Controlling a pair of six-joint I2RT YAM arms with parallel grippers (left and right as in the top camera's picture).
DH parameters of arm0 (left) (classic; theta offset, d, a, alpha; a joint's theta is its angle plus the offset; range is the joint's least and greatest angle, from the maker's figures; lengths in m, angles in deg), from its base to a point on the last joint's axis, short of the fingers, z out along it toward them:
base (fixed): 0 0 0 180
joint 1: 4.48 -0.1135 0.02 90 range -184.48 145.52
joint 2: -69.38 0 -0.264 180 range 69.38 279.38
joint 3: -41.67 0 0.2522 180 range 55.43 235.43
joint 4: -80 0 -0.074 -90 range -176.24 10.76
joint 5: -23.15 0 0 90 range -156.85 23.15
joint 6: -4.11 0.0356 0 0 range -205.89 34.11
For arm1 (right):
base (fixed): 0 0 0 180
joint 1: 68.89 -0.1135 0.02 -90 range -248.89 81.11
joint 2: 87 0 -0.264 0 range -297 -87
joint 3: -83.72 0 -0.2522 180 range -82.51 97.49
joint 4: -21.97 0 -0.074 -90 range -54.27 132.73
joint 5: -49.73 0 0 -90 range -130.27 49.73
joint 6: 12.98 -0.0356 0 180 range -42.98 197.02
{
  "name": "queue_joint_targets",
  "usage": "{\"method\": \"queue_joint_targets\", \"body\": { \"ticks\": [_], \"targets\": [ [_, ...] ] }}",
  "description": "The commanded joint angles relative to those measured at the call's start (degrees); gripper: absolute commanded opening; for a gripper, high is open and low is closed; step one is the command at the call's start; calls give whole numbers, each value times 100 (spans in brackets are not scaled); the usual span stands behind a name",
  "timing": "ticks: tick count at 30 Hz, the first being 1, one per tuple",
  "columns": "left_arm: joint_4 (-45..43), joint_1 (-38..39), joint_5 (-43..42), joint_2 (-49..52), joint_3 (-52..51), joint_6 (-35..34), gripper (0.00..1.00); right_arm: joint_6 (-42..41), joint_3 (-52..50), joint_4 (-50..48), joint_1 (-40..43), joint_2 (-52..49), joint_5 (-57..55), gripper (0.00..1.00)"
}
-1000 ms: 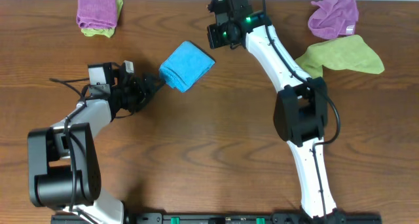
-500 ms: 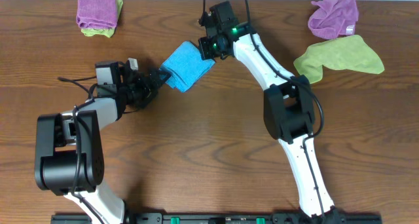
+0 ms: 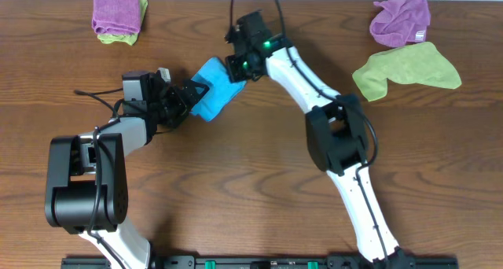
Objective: Fold the cloth
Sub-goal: 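Grasp the folded blue cloth with the left gripper from the right gripper, then place the folded cloth on the pink cloth at top left with left gripper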
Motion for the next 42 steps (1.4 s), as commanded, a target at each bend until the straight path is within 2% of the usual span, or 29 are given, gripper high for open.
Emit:
{"method": "queue_joint_targets", "body": {
  "ticks": [1,6,7,9,12,13,17,22,27,30,34,38,42],
  "targets": [
    [81,9,511,271,-9,-42,97,-59,15,87,-114,-177,195,1],
    [-42,11,431,608,-9,-315,97,-59,17,138,-111,-175,485,1],
    [-98,11,358,664,-9,-323,91,-59,17,162,-111,-175,479,1],
    [-227,9,181,752,-9,-321,71,-59,17,201,-107,-175,476,1],
    [-323,9,136,778,-7,-323,27,-9,22,236,-68,-170,442,1],
    [-389,7,74,778,-2,-334,6,4,35,243,-20,-162,439,1],
    [-466,-4,-7,778,92,-590,6,74,232,400,214,-76,345,1],
    [-1270,-4,-264,778,374,-905,6,282,789,887,667,238,-122,1],
    [-1880,-98,-120,778,1237,-1095,6,472,1261,1401,1032,560,-354,1],
    [-1904,-358,745,778,2087,-1285,6,522,1349,1788,1141,730,-424,1],
    [-1902,-697,1845,780,2715,-1447,6,654,1346,2085,1134,811,-625,1],
    [-1899,-918,2577,793,2874,-1545,6,656,1346,2234,1088,811,-651,1],
    [-1985,-1080,3305,942,2874,-1978,6,669,1346,2258,1025,811,-651,1]
  ]
}}
